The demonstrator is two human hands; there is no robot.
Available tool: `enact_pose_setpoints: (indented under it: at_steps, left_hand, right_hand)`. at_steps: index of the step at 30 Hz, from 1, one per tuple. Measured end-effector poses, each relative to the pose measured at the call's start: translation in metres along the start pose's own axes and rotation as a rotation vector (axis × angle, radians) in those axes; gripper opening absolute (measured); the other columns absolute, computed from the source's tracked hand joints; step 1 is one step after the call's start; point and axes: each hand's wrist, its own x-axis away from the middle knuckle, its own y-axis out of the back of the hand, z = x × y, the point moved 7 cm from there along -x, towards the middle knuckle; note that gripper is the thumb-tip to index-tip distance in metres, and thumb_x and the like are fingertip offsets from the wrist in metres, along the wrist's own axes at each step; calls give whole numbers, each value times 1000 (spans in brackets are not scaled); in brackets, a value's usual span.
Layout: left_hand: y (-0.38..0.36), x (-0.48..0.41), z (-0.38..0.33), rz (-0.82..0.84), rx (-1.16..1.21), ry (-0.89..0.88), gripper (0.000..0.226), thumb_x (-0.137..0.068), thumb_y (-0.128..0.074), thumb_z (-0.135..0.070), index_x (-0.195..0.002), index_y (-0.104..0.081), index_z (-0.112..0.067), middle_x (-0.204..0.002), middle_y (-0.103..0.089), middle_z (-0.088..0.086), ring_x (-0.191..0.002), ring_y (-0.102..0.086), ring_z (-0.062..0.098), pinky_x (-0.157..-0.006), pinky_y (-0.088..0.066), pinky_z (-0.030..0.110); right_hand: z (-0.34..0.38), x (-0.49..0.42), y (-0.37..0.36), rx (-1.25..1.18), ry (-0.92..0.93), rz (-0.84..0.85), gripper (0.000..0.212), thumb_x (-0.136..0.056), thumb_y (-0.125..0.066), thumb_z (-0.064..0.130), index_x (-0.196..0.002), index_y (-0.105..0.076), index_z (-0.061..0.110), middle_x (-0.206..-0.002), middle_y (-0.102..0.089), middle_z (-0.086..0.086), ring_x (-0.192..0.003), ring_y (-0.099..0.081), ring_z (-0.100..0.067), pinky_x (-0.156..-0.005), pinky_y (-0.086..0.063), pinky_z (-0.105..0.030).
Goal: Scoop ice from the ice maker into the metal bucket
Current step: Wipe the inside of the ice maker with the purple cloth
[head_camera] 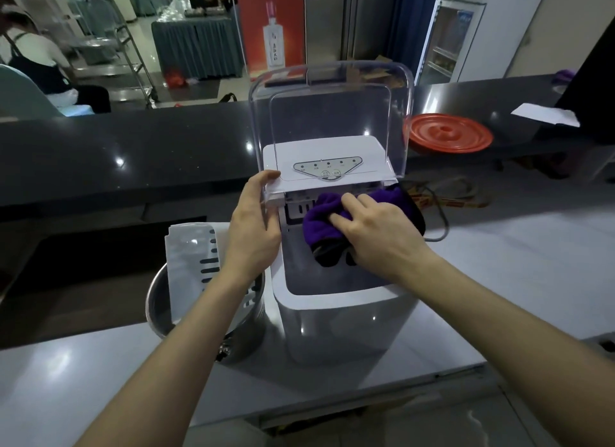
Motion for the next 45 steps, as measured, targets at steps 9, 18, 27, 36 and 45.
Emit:
enact_pose_setpoints:
  at_steps: [9,18,27,36,45]
  left_hand:
    - [-1,0,5,29,21,38,58,-105,-54,-4,-149,-46,-41,-146,-60,-15,-132,-64,16,-112,-54,48]
    - [-1,-2,7,8,-16,23,56,-106,-53,-3,-149,-45,-38,-146,-58,-13,-133,-63,18,-114,-52,50]
    - [2,-3,9,4,-66,28,54,-107,-54,-4,-148,-46,-37,-147,-58,-15,-136,-59,11,-117,-50,49]
    - [3,-7,0,-25,-67,78,56,-103,-53,4,-143,-49,-36,-143,-61,-13,-135,-59,9,-113,-53,42]
    - [1,1,-4,-74,-63,48,51,-103,-49,-1,-144,-51,-31,-137,-65,-9,-129,-63,9,-110,-52,45]
  right_hand:
    - [-4,-4,-2,-88,161,65,38,-84,-66,18,-121,-73,19,-111,-57,-9,-91,-56,-28,-66,-53,-43]
    - [5,-10,-2,-155,88,11,32,-85,-64,13,-116,-70,13,-110,-53,-11,-90,-58,-31,-61,-51,-41]
    - [-4,5,-7,-225,22,54,65,-87,-72,22,-150,-56,28,-134,-48,-9,-114,-50,-29,-86,-52,-39]
    - [-13,14,23,-179,34,85,31,-91,-66,21,-117,-79,32,-112,-58,3,-103,-50,-22,-71,-44,-33]
    - [29,-21,-1,-230,270,-78,41,-85,-54,7,-114,-81,19,-106,-59,-8,-94,-56,-29,-57,-48,-37]
